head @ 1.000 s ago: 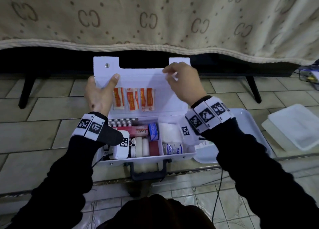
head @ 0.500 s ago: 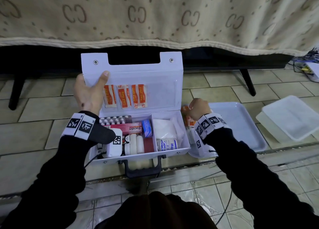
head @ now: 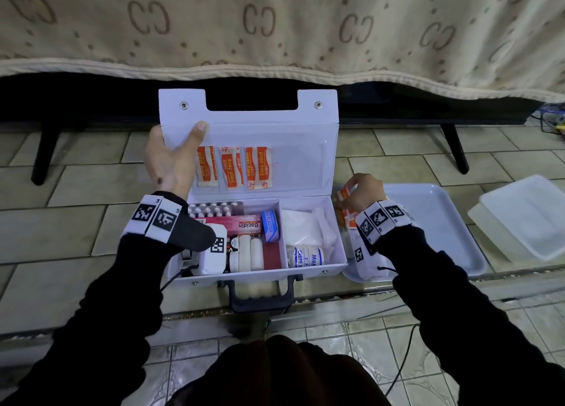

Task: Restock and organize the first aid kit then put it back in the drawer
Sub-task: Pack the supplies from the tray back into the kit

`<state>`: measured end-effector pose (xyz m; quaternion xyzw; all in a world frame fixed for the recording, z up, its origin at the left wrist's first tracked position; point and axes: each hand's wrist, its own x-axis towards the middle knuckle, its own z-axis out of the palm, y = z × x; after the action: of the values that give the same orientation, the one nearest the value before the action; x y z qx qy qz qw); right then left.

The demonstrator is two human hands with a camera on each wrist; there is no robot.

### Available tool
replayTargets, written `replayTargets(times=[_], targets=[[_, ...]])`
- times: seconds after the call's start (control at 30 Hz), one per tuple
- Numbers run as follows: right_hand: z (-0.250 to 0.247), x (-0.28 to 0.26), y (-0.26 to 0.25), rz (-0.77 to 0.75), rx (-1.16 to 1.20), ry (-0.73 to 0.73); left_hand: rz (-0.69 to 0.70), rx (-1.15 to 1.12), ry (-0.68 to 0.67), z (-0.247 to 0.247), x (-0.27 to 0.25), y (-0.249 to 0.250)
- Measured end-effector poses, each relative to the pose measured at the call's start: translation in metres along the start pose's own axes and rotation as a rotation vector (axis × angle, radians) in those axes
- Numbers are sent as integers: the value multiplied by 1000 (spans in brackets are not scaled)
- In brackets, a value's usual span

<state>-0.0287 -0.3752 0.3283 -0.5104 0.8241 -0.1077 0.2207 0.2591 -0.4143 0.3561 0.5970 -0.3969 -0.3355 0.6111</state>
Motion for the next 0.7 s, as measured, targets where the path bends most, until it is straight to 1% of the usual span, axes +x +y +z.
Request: replayTargets(times=[0.17,0.23,0.3,0.33,0.4,0.47,0.53,0.6,0.7], targets=[[-24,1,-6,-54,64,22,12,2,1,0,0,1],[-41,-2,-13,-90,94,66,11,3,0,0,1,0],[-60,-10,-27,-195,125,158,13,4,0,0,2,-2],[-69,-16,-37,-258,186,196,14,4,1,0,2,-2],[-79,-29,-59,-390,330,224,12,-5,0,0,2,-3],[-78,-33,-80,-499,416,190,2,-24,-8,1,2,-2],[-72,-35,-96,-572,419,129,-9,-25,-22,1,1,-1],[-66,-35,-109,-605,394,88,-7,-27,-26,0,0,0],[-59,-33,-123,-628,314,90,6,-23,-14,0,-1,1]])
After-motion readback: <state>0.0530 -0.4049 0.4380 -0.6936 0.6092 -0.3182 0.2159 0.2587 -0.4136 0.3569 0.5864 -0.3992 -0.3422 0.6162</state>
